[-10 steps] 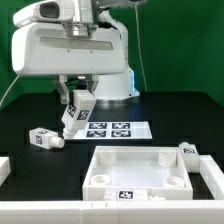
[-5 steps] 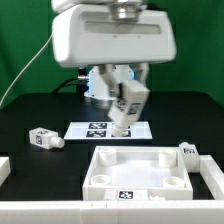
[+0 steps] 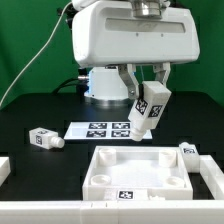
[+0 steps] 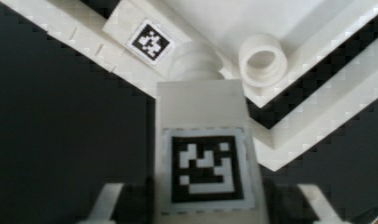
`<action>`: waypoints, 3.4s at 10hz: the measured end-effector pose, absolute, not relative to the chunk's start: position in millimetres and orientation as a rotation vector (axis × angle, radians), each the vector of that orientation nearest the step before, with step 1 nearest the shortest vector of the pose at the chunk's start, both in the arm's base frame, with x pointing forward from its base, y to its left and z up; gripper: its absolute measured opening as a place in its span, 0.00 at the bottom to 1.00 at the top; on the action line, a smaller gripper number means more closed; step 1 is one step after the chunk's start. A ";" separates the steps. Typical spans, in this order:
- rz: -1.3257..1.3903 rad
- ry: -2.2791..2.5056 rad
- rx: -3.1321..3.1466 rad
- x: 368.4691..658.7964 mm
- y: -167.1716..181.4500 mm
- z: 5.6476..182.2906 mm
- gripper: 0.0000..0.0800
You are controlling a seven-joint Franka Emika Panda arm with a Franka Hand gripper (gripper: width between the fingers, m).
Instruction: Assemble one leg
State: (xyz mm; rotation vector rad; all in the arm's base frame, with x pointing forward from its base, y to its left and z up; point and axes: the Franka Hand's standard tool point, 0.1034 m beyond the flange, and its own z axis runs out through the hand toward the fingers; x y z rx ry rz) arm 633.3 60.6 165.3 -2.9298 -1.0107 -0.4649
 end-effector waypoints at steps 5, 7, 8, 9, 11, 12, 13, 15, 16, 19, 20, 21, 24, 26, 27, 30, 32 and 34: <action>-0.468 -0.739 -2.942 647.1 108.9 144.2 0.35; -0.460 -0.709 -2.950 649.6 107.3 136.7 0.35; -0.498 -0.705 -2.958 652.3 103.6 137.3 0.35; -0.493 -0.703 -2.959 651.5 103.5 136.1 0.35; -0.582 -0.648 -2.977 651.7 90.8 134.1 0.35; -0.562 -0.554 -2.980 646.0 87.0 129.3 0.35; -0.589 -0.516 -2.985 644.7 90.1 126.1 0.35; -0.576 -0.473 -2.985 637.2 96.6 117.1 0.35; -0.583 -0.472 -2.985 637.1 97.2 116.2 0.35; -0.684 -0.507 -2.995 642.4 86.6 118.6 0.35; -0.791 -0.493 -3.004 642.9 73.9 116.3 0.35; -0.767 -0.449 -2.986 636.8 84.6 110.3 0.35; -0.747 -0.428 -2.970 632.7 102.0 105.5 0.35; -0.738 -0.413 -2.965 631.0 109.8 102.6 0.35; -0.732 -0.414 -2.966 630.2 110.0 100.0 0.35; -0.717 -0.410 -2.972 627.7 107.7 92.9 0.35; -0.718 -0.409 -2.976 626.0 106.9 87.3 0.35; -0.751 -0.407 -2.978 627.3 106.2 85.7 0.35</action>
Offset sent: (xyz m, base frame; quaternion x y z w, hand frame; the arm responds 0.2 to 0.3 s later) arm 0.0318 0.0637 -0.0095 0.0368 0.0244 0.0564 0.9974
